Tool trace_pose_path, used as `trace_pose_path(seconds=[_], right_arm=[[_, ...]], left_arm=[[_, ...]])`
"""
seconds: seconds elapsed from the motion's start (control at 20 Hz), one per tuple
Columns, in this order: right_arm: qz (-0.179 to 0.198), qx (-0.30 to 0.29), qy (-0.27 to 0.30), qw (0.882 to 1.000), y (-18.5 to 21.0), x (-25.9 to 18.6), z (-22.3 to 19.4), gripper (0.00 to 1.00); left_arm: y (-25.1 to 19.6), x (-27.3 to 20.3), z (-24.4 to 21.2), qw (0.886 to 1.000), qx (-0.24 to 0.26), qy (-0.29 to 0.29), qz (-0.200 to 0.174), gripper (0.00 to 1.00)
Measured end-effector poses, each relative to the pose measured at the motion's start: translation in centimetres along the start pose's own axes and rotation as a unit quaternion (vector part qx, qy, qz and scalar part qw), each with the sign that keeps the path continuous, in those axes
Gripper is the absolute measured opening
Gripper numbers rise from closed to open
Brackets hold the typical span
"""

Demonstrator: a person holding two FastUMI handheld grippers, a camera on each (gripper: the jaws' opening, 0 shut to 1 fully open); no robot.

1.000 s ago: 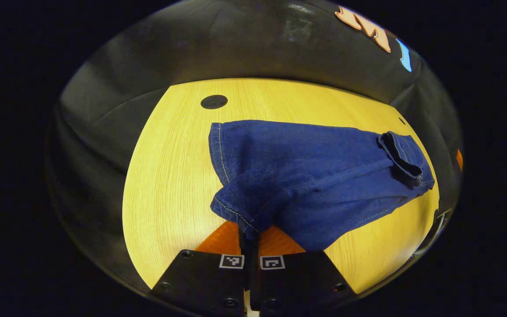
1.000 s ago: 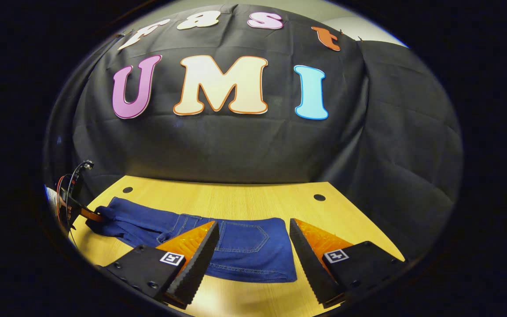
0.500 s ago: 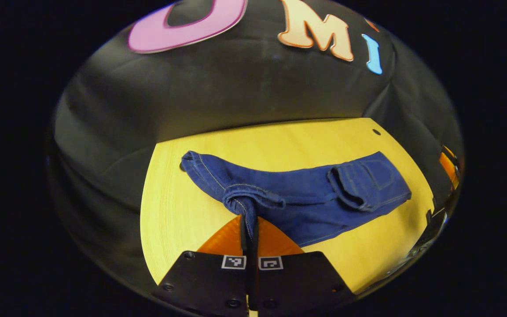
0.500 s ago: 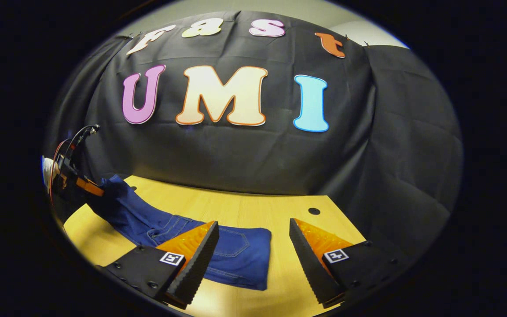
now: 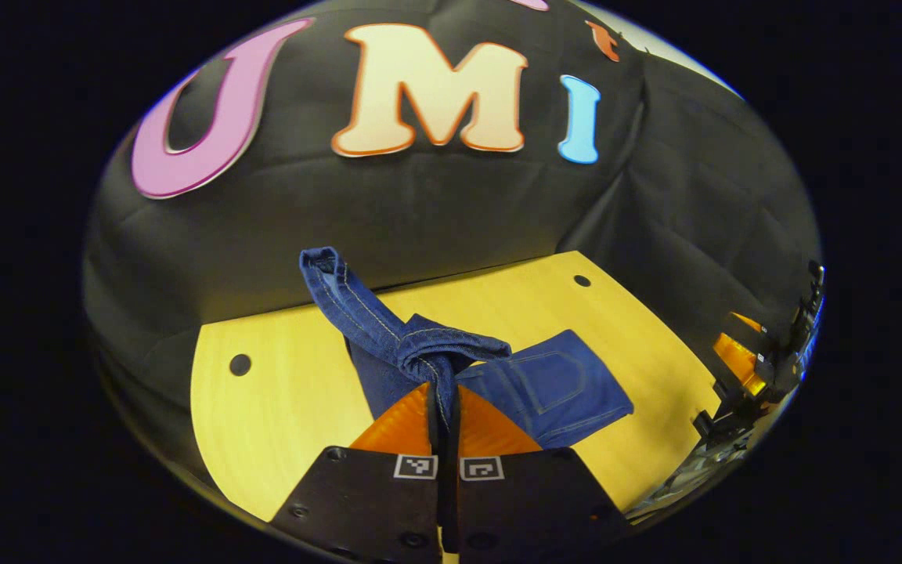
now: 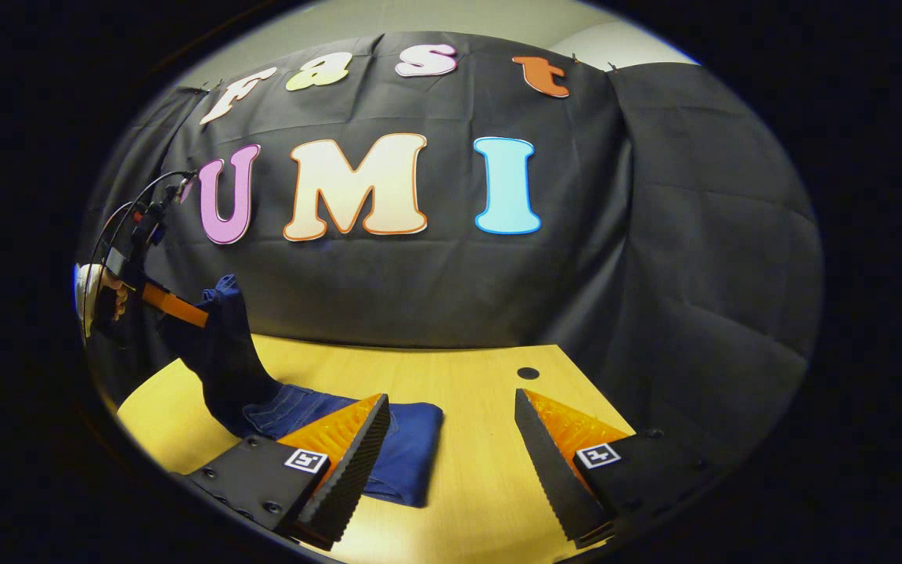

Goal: Grasp the waist and the cuffs of the jeans and fold them to make the two legs overlap; first hold the waist and fold one-third of the jeans toward the cuffs, then hold the cuffs and fold the remaining one-third in the same direction to finish folding.

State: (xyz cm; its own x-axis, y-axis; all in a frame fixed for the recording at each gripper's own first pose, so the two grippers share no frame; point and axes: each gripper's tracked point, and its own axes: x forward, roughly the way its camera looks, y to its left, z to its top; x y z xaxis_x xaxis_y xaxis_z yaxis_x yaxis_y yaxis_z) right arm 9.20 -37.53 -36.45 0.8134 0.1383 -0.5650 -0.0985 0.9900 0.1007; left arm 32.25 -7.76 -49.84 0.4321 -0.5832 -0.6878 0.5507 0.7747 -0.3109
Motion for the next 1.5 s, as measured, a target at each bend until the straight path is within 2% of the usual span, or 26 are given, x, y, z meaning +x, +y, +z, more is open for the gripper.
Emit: trace_pose_path(seconds=[0.25, 0.55, 0.65, 0.75, 0.8, 0.9, 1.0, 1.1, 1.15, 1.2, 1.25, 1.3, 1.5], right_arm=[[-0.019, 0.009, -0.001, 1.0, -4.2, -2.0, -0.7, 0.99], [-0.015, 0.012, 0.009, 1.0, -8.2, -3.8, -2.3, 0.99], [0.004, 0.013, 0.007, 1.0, -8.2, -3.8, -2.4, 0.99], [0.034, 0.016, -0.001, 0.999, -7.2, -3.6, -1.5, 0.99], [0.047, 0.016, -0.009, 0.999, -6.5, -3.5, -0.5, 0.99], [0.068, 0.017, -0.047, 0.996, -4.7, -4.1, 2.4, 0.98], [0.083, 0.024, -0.108, 0.99, -2.5, -5.6, 6.7, 0.98], [0.102, 0.042, -0.159, 0.981, 0.3, -7.4, 10.6, 0.95], [0.113, 0.052, -0.175, 0.977, 1.7, -8.4, 12.3, 0.98], [0.122, 0.061, -0.187, 0.973, 2.9, -9.2, 13.4, 0.98], [0.128, 0.067, -0.197, 0.97, 3.9, -10.2, 14.4, 0.98], [0.135, 0.071, -0.207, 0.967, 4.9, -10.9, 15.4, 1.0], [0.147, 0.066, -0.227, 0.96, 8.4, -14.7, 16.5, 0.96]], left_arm=[[-9.1, 4.8, -0.5, 0.998, 0.019, 0.024, -0.046, 0.0], [-15.3, 10.8, -4.9, 0.997, 0.037, 0.058, -0.028, 0.0], [-18.9, 10.5, -4.6, 0.998, 0.023, 0.031, -0.046, 0.37], [-20.0, 9.9, -2.4, 0.999, 0.03, -0.034, -0.03, 0.75], [-19.9, 7.7, -1.0, 0.997, 0.036, -0.07, -0.013, 0.94], [-18.7, 2.8, 2.1, 0.987, 0.052, -0.149, 0.035, 0.94], [-17.1, -3.7, 4.8, 0.969, 0.073, -0.222, 0.083, 0.95], [-16.4, -9.6, 5.9, 0.952, 0.091, -0.269, 0.114, 0.95], [-15.9, -11.9, 5.7, 0.945, 0.095, -0.284, 0.128, 1.0], [-15.3, -14.2, 5.5, 0.939, 0.094, -0.299, 0.139, 0.95], [-15.0, -16.4, 5.4, 0.934, 0.09, -0.313, 0.143, 0.95], [-14.7, -17.8, 5.2, 0.933, 0.081, -0.321, 0.144, 0.95], [-12.6, -21.1, 2.5, 0.931, 0.045, -0.335, 0.136, 0.95]])
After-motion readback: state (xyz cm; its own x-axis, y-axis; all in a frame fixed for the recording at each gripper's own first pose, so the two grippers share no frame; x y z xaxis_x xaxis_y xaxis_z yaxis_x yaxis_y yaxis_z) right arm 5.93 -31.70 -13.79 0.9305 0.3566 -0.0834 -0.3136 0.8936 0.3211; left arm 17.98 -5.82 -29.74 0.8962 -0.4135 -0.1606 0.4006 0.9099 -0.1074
